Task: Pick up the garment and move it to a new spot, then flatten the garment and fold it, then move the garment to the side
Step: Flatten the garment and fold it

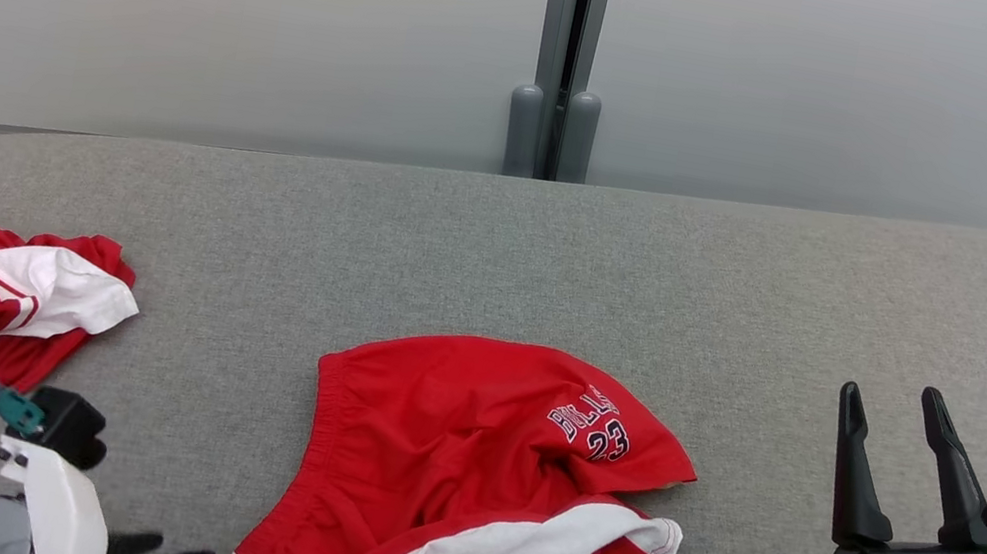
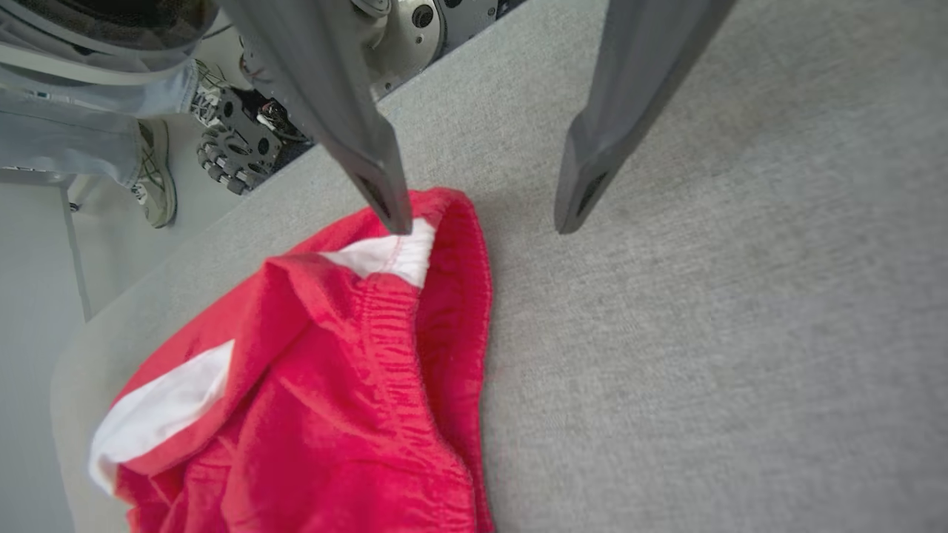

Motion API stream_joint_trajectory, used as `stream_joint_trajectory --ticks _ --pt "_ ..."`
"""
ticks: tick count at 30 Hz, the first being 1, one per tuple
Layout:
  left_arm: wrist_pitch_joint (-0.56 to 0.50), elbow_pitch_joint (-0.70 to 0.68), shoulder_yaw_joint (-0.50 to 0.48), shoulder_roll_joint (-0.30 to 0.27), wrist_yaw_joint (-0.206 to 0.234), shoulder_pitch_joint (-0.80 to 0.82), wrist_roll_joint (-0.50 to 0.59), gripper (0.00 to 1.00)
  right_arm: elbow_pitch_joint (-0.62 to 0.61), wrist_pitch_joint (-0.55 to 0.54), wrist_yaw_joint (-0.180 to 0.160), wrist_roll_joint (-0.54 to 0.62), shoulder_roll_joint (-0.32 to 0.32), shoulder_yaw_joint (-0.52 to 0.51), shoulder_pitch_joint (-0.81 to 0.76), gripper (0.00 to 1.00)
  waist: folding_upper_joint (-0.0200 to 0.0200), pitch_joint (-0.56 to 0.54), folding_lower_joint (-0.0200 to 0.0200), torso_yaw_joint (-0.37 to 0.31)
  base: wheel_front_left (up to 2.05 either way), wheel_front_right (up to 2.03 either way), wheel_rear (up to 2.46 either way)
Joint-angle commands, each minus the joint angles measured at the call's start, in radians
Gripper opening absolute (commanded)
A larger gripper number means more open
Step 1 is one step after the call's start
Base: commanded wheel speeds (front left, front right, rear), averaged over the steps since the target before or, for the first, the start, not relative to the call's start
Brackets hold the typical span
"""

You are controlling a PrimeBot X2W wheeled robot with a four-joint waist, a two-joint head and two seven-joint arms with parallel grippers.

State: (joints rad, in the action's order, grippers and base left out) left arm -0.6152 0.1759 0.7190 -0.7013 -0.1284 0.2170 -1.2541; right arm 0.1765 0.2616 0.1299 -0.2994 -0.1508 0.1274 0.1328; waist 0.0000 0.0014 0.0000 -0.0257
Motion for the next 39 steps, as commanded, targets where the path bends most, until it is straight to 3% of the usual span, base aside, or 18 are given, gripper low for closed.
stream_joint_trajectory --ticks 1,5,8,13,18,24,30,39 --pt "0.055 -0.003 -0.016 -0.009 -0.004 0.018 0.019 1.00 0.001 0.005 0.002 -0.002 -0.011 -0.003 -0.010 1.00 0.0000 -0.002 0.0000 0.000 0.00 0.00 0.00" --pt "0.263 -0.019 -0.074 -0.027 -0.003 0.030 0.102 1.00 -0.001 0.005 0.002 -0.004 -0.016 -0.007 -0.018 1.00 0.0000 -0.004 0.0000 0.005 0.00 0.00 0.00" --pt "0.434 -0.037 -0.126 -0.013 0.023 0.021 0.174 1.00 0.000 0.005 0.002 0.000 -0.011 -0.008 -0.024 1.00 0.0000 -0.007 0.0000 0.010 0.00 0.00 0.00" --pt "0.655 -0.081 -0.181 0.032 0.123 -0.021 0.272 1.00 0.008 0.005 0.002 -0.004 -0.007 0.000 -0.041 1.00 0.0000 -0.009 0.0000 0.020 0.00 0.00 0.00" --pt "0.829 -0.128 -0.218 0.120 0.220 -0.097 0.317 1.00 0.016 0.005 0.002 -0.016 -0.012 0.012 -0.067 1.00 0.0000 -0.007 0.0000 0.027 0.00 0.00 0.00" --pt "0.880 -0.132 -0.291 0.235 0.270 -0.171 0.388 1.00 0.059 -0.027 0.002 -0.067 -0.045 0.089 -0.101 1.00 0.0000 0.002 0.0000 0.050 0.00 0.00 0.00" --pt "0.880 -0.117 -0.314 0.284 0.233 -0.167 0.469 1.00 0.121 -0.191 0.002 -0.211 -0.089 0.202 -0.084 1.00 0.0000 0.014 0.0000 0.095 0.00 0.00 0.00" --pt "0.880 -0.099 -0.305 0.329 0.207 -0.165 0.512 1.00 0.254 -0.395 0.002 -0.303 -0.071 0.211 -0.023 1.00 0.0000 0.026 0.0000 0.173 0.00 0.00 0.00"
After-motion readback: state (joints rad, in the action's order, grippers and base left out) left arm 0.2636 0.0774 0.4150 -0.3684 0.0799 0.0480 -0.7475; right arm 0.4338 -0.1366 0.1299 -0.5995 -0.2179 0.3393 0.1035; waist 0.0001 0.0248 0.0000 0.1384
